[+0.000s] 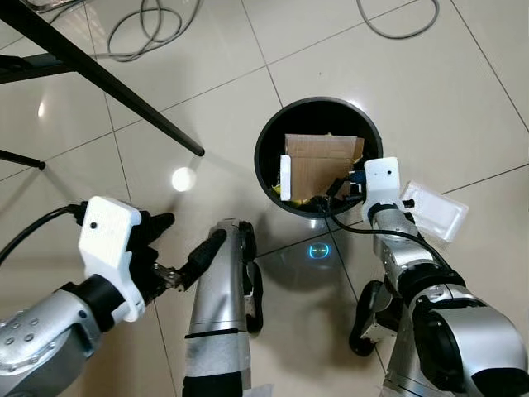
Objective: Picking trash to rubbish bin
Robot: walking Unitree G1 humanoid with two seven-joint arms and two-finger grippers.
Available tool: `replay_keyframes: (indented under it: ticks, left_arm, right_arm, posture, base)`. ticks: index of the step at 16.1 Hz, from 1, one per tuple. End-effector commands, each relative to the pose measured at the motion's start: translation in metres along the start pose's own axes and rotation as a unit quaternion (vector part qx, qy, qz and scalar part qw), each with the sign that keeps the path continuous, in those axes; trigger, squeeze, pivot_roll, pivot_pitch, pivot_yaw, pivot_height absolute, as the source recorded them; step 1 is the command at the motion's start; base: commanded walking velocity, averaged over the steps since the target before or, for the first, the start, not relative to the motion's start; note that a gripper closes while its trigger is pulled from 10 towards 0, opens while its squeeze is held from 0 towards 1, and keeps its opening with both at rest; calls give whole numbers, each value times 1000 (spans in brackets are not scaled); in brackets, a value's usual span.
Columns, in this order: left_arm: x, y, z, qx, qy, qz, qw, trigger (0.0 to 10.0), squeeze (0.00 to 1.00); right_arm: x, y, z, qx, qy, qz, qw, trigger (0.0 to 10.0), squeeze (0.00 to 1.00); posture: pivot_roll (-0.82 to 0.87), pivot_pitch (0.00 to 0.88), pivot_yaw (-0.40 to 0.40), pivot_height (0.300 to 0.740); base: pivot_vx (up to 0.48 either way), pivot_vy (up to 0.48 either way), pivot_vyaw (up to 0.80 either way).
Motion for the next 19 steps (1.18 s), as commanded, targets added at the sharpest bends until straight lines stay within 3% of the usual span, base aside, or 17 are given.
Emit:
replay_keyframes:
  ticks: [1,10,11,19]
  left_arm:
    - [2,-4,6,-15,0,1,1000,10000,0]
    - [6,-7,11,-26,-2,6,1000,10000,0]
    - [6,-7,12,-27,-2,6,1000,10000,0]
    - [7,-9,14,-33,-2,7,999,10000,0]
  right_arm:
    - [-6,-16,5,-21,6,-6,1000,10000,0]
    - [-34,8,-1,10,52,-31,998,10000,0]
    - [-38,8,0,10,60,-34,998,10000,1000]
    - [-48,3,3,7,78,-40,996,10000,1000]
  posture:
    - [499,688,278,524]
    - [505,709,277,524]
    - [506,711,277,524]
    - [509,723,281,524]
  base:
    - [0,0,0]
    - [0,0,0]
    - [0,0,0]
    - [0,0,0]
Point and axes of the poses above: a point about 5 cm out from each wrist's last joint towards the gripper, its own z axis pointing back from the gripper into the wrist, its own y axis along the axis of the wrist's last joint, x = y × z, the point moved 3 cm from there along -z, pointing out of the wrist towards the gripper, and after that the axes turned 12 degrees about -z, right-handed, at the moved point
